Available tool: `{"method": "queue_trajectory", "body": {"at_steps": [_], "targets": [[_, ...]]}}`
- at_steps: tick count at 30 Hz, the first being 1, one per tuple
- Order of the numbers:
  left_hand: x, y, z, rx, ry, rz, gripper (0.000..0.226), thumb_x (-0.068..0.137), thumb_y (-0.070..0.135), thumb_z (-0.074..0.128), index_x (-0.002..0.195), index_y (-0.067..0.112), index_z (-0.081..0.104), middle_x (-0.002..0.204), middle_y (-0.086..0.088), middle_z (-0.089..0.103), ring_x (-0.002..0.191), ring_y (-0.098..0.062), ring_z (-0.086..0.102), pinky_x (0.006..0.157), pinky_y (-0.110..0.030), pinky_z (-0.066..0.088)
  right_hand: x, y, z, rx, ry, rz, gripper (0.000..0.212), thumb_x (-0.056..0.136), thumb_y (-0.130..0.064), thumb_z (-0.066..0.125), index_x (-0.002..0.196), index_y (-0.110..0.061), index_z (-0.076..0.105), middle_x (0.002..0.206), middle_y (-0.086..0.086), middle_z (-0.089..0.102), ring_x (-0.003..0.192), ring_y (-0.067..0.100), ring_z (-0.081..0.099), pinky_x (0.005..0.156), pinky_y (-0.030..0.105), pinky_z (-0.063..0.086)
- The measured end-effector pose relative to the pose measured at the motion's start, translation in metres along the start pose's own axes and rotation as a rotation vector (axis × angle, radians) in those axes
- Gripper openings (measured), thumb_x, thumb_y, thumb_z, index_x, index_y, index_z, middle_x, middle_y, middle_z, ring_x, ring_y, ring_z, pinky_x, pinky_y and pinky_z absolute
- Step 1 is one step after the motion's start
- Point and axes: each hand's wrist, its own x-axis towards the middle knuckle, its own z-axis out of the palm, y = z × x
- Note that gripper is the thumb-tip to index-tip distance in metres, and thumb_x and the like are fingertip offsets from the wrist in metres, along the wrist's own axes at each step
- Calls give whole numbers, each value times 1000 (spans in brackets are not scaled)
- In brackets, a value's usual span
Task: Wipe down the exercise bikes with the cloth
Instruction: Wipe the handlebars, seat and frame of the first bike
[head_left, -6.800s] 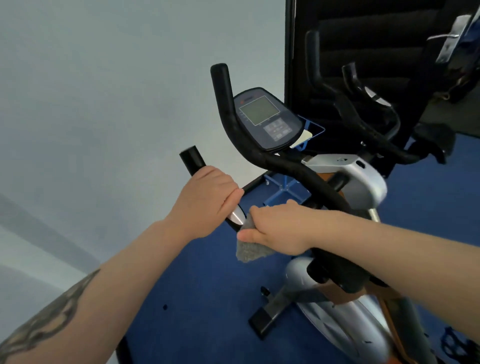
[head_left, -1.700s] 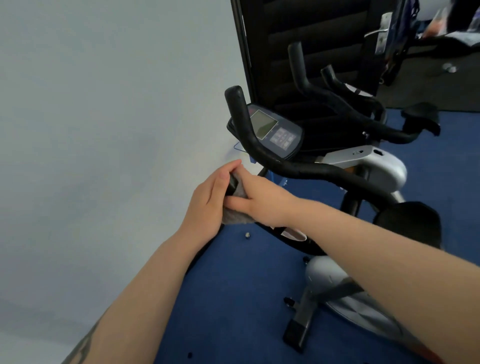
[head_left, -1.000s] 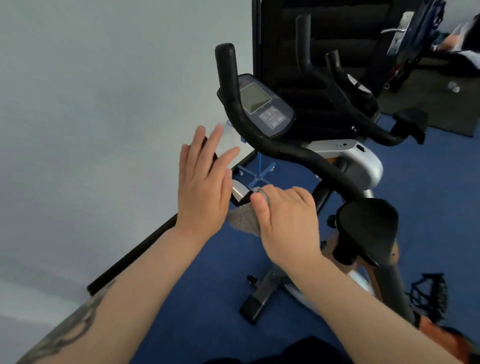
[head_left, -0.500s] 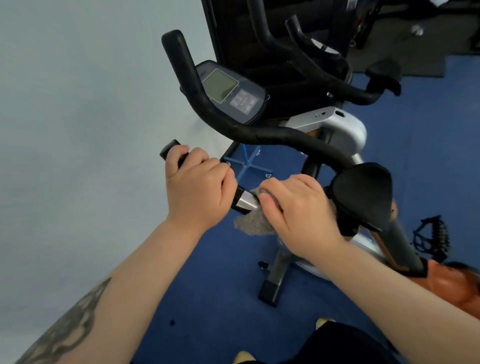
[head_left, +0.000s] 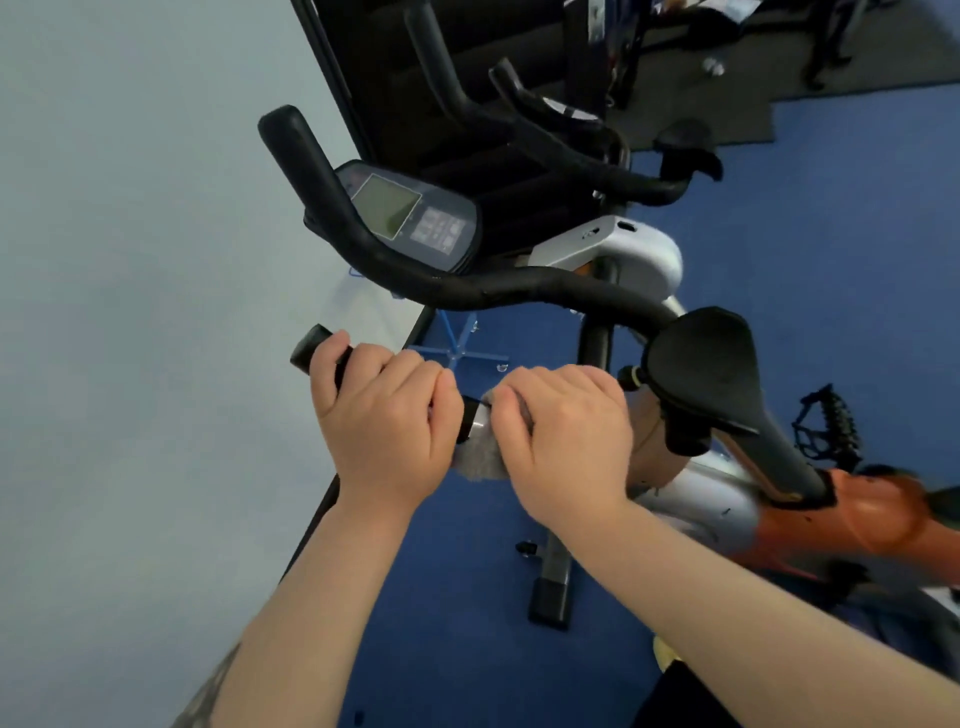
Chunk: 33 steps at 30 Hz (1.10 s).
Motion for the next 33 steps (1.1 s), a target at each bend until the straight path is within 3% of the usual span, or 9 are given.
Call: {"method": "queue_trajectory", "body": {"at_steps": [5,9,14,16,19,22,28,31,33], "targets": [[-5,-2,5,-65,59,11,45,98,20,37,58,16,58,60,5,57,73,-21,48,108,-30,20,-5,40,-24,7,-127,-202,32,95,-30,42,88,-14,69,85,-5,66,87,18,62,112,38,29],[-7,1,12,-99,139,-16,45,96,20,37,58,19,62,61,5,60,77,-19,49,110,-29,17,-7,-4,2,11,19,101,34,96,-28,40,77,-17,67,75,-7,63,78,17,58,110,36,31],[-11,3,14,-120,154,-44,47,96,20,36,58,19,64,61,5,60,79,-18,50,112,-34,18,-5,39,-23,-21,-177,-222,33,97,-32,40,92,-16,68,87,-6,65,87,18,62,108,35,32],[-12,3,16,-109,166,-57,46,95,18,38,58,18,64,60,4,60,79,-18,50,112,-33,18,-6,31,-19,53,-139,-106,31,95,-28,42,87,-15,69,84,-6,64,85,17,61,110,36,31],[-12,8,17,-106,185,-106,44,92,17,38,56,18,63,59,4,60,79,-18,50,113,-32,17,-1,2,-4,11,-86,2,33,96,-28,40,78,-17,65,70,-6,60,70,18,57,98,33,38],[-12,10,16,-105,174,-131,46,94,19,36,56,18,62,59,4,58,79,-19,50,113,-33,17,8,32,-18,7,-246,-244,35,99,-34,38,82,-15,63,71,-4,58,67,21,55,85,33,41],[-15,18,14,-70,126,-230,46,95,18,35,57,16,62,61,3,56,84,-18,49,117,-34,12,9,15,-18,12,-304,-106,40,98,-33,32,80,-16,63,70,-4,59,69,19,56,98,37,41],[-16,24,15,-62,134,-291,47,96,19,34,57,15,61,61,2,55,84,-19,50,118,-34,10,21,17,-23,-89,-410,-305,33,99,-38,41,82,-16,58,66,-2,52,60,21,50,79,39,48],[-16,25,15,-52,137,-312,53,100,23,29,57,14,60,60,2,55,82,-20,51,118,-35,10,31,21,-33,-160,-599,-416,39,98,-50,29,92,-17,49,73,-3,44,63,20,42,72,34,39]]}}
